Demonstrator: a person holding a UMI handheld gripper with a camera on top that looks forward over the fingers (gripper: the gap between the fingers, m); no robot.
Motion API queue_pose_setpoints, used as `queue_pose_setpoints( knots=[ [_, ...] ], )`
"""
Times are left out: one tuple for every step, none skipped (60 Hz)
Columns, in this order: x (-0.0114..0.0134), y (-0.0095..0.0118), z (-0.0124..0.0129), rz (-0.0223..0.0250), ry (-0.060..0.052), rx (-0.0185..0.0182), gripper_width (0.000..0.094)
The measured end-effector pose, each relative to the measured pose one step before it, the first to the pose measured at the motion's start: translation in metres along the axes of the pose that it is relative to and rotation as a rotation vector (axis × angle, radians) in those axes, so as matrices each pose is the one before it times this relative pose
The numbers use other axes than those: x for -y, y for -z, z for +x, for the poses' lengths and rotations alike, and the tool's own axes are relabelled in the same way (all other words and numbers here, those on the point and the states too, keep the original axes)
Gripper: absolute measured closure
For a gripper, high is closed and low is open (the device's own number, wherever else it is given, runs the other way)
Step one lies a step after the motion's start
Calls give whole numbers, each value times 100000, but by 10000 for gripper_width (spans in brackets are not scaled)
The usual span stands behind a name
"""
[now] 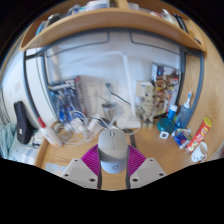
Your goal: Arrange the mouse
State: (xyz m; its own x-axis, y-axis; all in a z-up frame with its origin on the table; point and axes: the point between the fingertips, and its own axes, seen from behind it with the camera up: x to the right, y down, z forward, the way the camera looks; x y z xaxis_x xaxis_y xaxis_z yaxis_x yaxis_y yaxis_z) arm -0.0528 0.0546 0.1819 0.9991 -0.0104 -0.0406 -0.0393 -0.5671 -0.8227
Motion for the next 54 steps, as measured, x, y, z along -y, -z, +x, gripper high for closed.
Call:
queue_pose_setpoints(
  knots=[
    [519,438,-1216,892,-262,1191,615],
    [379,374,-1227,606,-308,1138,615],
    [174,317,-1348,728,-380,790,616],
    [8,342,-1258,507,-281,622,615],
    [-29,225,-1151,-5,-56,884,616],
    [19,42,-1122,-522,154,792,616],
    [-235,73,-1132,-318,423,882,615],
    [-372,2,-1109,-487,437,687,616],
    [-511,-100,-1046,-724,492,530,615],
    [-636,-144,-1016,-1068,689,484,618],
    [-836,-214,-1035,-1486,788,684,617],
    [-1070,-209,-1113,-1385,610,989,617],
    [-962,-318,-1076,-1836,124,969,617],
    [-1087,-409,-1077,-1436,-118,988,617],
    [-800,-472,-982,-2142,80,405,617],
    [-980,-473,-806,-2000,533,470,618],
    [-1023,-491,-648,-2058,861,2,618],
    [-1015,-534,-514,-2008,1073,-358,620],
    [-975,-521,-441,-1926,970,-506,619],
    [-969,-525,-460,-1839,679,-348,618],
    [-961,-586,-485,-1863,457,-13,618],
    [-960,-596,-488,-1972,338,126,619],
    [-1044,-568,-394,-2181,257,-70,619],
    [-1324,-539,-206,-1692,353,162,618],
    [-790,-617,-384,-2243,-239,-601,617],
    [-801,-534,-275,-1758,-220,-401,618],
    [-740,-512,-227,-1549,-265,-288,617],
    [-640,-463,-177,-1526,-159,-329,618],
    [-589,-452,-149,-1298,83,-369,617],
    [-543,-388,-114,-1128,433,-405,616],
    [-459,-324,-96,-1040,624,-395,618],
    [-469,-347,45,-755,813,-353,616],
    [-498,-181,32,-705,603,-709,618],
    [-418,-151,1,-844,674,-769,617],
    [146,-17,0,1166,792,-717,617],
    [193,-12,16,1276,1160,-894,616],
    [-80,11,60,65,1384,-964,614],
    [-99,-7,34,-202,1028,-797,611],
    [-15,-5,-80,-44,496,-316,611],
    [11,7,-82,37,-89,-141,598],
    [-15,-13,-55,-110,-558,-115,585],
    [137,-12,115,-306,-884,198,556],
    [-52,-10,-71,-61,-1007,-44,535],
    [-14,-32,-11,16,-934,-96,525],
    [-36,-13,-57,-211,-800,134,497],
    [-41,-57,-30,-142,-759,52,486],
    [-125,-74,-33,-412,-673,99,469],
    [-134,-83,-39,-520,-566,175,463],
    [-200,-90,-86,-689,-429,352,452],
    [-243,-55,-66,-931,-324,379,433],
    [-195,11,11,-1330,-283,526,419],
    [87,52,18,184,-416,186,393],
    [88,121,152,319,-252,-288,346],
    [50,160,213,42,38,-556,267]
  ],
)
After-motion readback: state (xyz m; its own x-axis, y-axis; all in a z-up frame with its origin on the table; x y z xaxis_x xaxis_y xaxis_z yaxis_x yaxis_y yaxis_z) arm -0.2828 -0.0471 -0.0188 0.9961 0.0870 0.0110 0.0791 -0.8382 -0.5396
